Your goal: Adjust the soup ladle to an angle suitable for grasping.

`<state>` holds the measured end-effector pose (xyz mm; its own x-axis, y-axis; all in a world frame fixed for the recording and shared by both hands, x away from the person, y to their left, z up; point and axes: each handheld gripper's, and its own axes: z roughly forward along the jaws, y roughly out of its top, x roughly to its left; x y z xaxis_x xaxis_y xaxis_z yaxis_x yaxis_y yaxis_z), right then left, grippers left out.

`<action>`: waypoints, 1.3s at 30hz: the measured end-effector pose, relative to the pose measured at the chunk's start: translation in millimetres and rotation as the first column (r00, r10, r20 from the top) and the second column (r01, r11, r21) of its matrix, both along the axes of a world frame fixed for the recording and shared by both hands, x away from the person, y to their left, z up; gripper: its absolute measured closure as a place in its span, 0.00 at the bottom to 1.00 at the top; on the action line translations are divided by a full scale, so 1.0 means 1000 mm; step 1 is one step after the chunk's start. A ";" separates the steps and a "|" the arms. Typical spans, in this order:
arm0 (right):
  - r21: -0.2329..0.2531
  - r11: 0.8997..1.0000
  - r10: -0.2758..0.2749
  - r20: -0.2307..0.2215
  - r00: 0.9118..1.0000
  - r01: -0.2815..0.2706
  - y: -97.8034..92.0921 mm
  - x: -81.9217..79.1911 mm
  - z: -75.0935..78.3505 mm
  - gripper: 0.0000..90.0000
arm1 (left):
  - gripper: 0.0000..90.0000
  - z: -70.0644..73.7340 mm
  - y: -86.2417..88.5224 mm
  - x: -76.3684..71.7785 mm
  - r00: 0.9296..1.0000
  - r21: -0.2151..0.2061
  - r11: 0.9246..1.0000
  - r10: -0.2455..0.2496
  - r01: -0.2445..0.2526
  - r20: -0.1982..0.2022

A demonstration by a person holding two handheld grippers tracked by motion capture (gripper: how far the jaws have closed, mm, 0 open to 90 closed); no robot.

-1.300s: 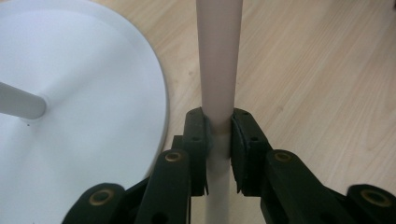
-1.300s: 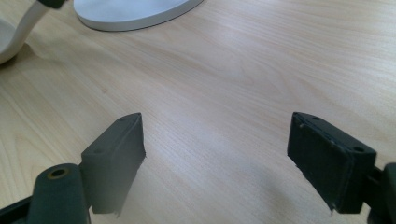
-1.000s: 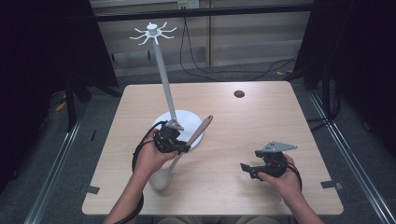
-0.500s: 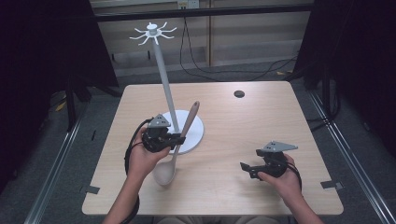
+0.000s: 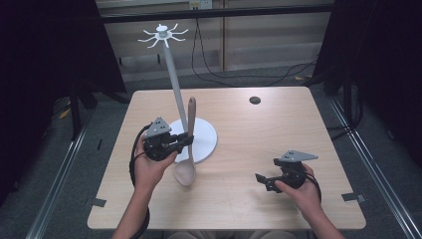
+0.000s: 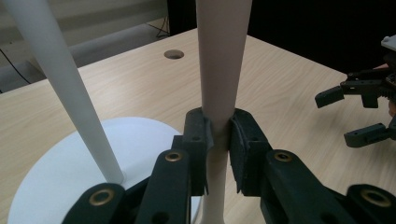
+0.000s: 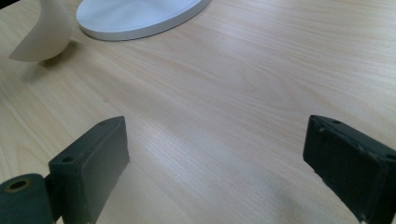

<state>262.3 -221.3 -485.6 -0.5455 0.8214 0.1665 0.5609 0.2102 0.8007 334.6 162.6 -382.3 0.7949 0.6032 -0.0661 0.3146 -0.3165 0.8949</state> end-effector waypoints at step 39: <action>0.010 1.000 0.015 0.015 1.000 -0.015 0.006 -0.001 0.005 0.06 | 0.86 0.050 0.029 -0.007 0.982 -0.101 0.985 0.153 -0.142 0.110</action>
